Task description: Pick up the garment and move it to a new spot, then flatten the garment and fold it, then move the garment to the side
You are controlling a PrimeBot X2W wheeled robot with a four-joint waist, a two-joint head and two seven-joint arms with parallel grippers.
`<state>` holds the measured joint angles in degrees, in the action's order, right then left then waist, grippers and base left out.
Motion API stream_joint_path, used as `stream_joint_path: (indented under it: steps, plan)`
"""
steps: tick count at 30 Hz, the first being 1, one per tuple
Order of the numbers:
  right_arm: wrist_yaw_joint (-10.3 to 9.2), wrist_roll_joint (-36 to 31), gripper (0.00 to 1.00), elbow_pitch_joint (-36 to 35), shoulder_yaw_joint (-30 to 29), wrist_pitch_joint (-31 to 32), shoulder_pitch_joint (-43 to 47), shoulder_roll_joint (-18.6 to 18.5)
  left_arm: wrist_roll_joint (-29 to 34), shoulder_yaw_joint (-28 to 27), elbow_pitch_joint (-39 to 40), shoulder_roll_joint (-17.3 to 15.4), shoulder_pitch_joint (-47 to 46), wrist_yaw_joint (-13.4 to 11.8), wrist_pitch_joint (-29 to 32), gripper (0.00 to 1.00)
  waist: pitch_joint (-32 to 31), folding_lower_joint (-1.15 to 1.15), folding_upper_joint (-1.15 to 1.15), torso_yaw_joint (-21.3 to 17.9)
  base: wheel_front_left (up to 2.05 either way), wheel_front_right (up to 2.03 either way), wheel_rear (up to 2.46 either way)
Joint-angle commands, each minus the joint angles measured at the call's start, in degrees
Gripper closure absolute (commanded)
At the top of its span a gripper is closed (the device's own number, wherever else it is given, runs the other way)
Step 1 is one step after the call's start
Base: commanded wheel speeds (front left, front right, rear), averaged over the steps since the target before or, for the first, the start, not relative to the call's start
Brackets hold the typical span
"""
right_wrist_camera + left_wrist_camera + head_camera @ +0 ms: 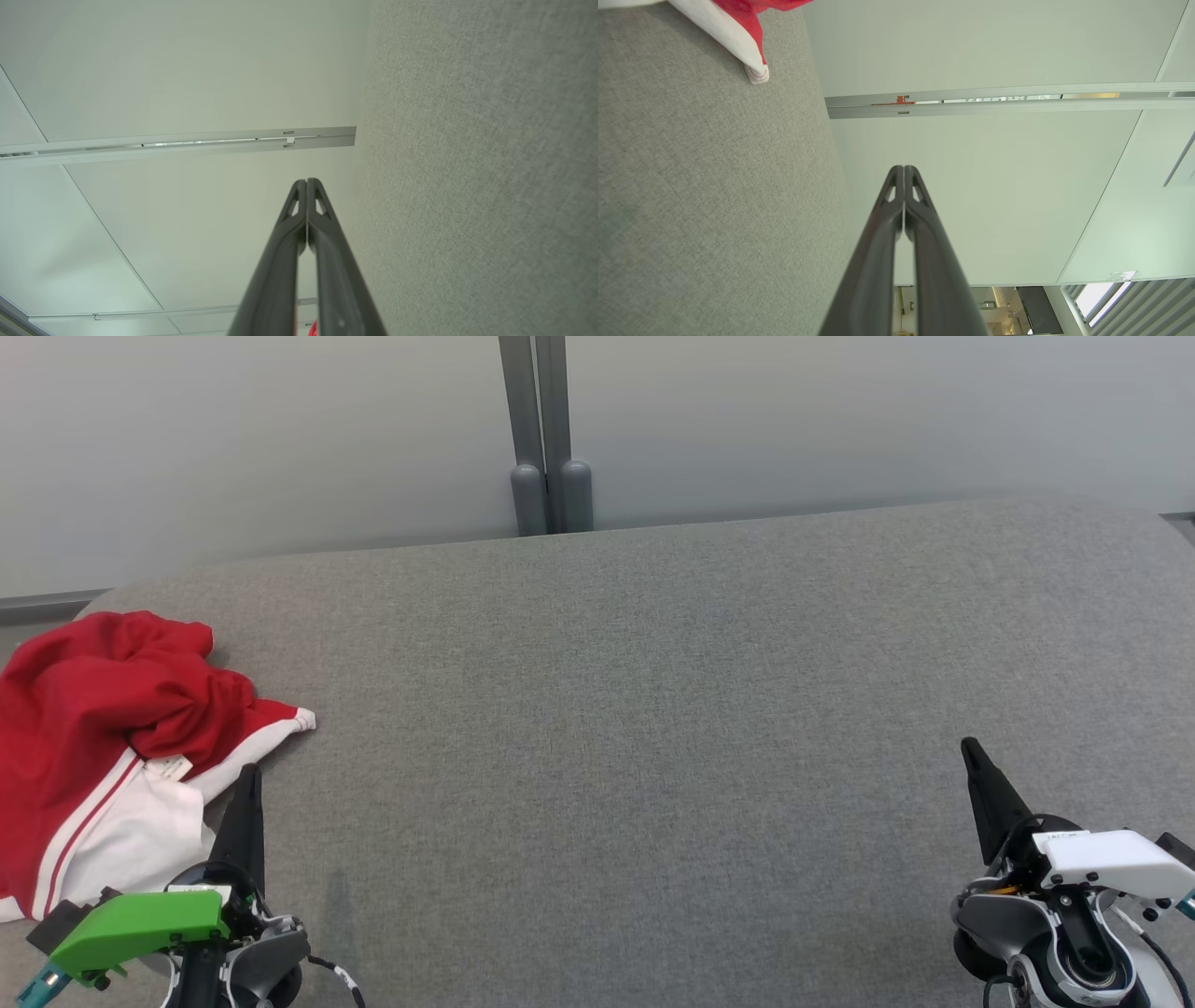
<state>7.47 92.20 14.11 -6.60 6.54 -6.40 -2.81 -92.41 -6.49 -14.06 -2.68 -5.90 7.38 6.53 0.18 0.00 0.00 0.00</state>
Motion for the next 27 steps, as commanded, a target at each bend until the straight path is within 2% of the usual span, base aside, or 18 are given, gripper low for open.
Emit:
stream_joint_path:
  steps: [1, 27]
  plan:
    - [0.05, 0.4, 1.0, -0.3, 0.0, 0.1, 0.5, -0.1, 0.0, -0.1, 0.1, -0.4, -0.7, 0.2, 0.2, 1.0, 0.0, 0.0, 0.0, 0.0, 0.0, 0.0, 0.0]
    - [0.05, 0.4, 1.0, -0.3, 0.0, 0.1, 0.5, -0.1, 0.0, -0.1, 0.1, -0.4, -0.7, 0.2, 0.2, 1.0, 0.0, 0.0, 0.0, 0.0, 0.0, 0.0, 0.0]
